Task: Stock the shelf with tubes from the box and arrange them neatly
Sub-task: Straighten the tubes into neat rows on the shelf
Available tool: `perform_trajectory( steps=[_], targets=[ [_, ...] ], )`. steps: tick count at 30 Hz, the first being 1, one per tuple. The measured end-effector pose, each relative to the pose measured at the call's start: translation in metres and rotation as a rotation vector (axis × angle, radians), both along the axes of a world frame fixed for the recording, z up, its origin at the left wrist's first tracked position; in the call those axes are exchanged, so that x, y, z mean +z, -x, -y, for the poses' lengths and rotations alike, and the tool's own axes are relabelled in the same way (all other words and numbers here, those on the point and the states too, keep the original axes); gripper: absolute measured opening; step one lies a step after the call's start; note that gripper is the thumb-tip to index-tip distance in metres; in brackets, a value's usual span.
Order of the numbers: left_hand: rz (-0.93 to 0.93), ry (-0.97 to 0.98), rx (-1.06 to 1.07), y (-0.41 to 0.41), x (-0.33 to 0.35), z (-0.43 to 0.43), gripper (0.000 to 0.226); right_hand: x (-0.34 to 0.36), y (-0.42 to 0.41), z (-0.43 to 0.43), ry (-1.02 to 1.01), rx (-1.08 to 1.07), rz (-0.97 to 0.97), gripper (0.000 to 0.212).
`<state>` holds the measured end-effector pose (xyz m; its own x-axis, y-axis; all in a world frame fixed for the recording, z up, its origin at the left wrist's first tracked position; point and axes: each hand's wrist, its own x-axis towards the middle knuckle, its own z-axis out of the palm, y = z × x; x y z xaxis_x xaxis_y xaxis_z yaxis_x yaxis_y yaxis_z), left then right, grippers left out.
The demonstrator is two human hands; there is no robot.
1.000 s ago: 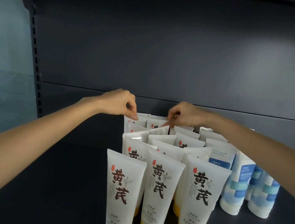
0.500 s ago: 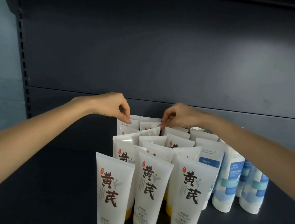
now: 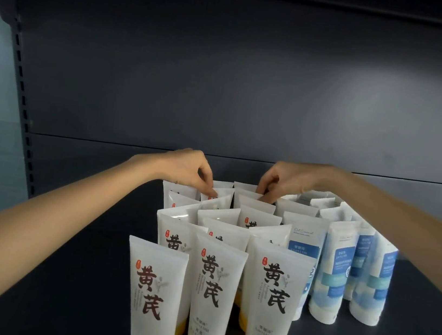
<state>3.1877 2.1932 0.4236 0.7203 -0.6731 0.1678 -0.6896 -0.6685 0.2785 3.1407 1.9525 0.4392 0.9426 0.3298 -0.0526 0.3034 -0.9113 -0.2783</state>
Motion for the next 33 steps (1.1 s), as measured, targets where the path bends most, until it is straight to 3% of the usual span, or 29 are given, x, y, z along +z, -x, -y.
perform_trajectory(
  steps=[3,18,33],
  targets=[
    [0.019,0.026,-0.008,-0.001,-0.001,0.004,0.009,-0.004,0.004,0.002,-0.035,0.004,0.036,0.0],
    [0.106,0.116,0.013,-0.006,-0.01,0.0,0.012,-0.009,-0.007,0.001,-0.153,0.026,0.143,0.01],
    [-0.055,0.156,0.014,-0.009,-0.01,-0.006,0.009,-0.008,-0.008,0.004,-0.167,0.002,0.074,0.007]
  ],
)
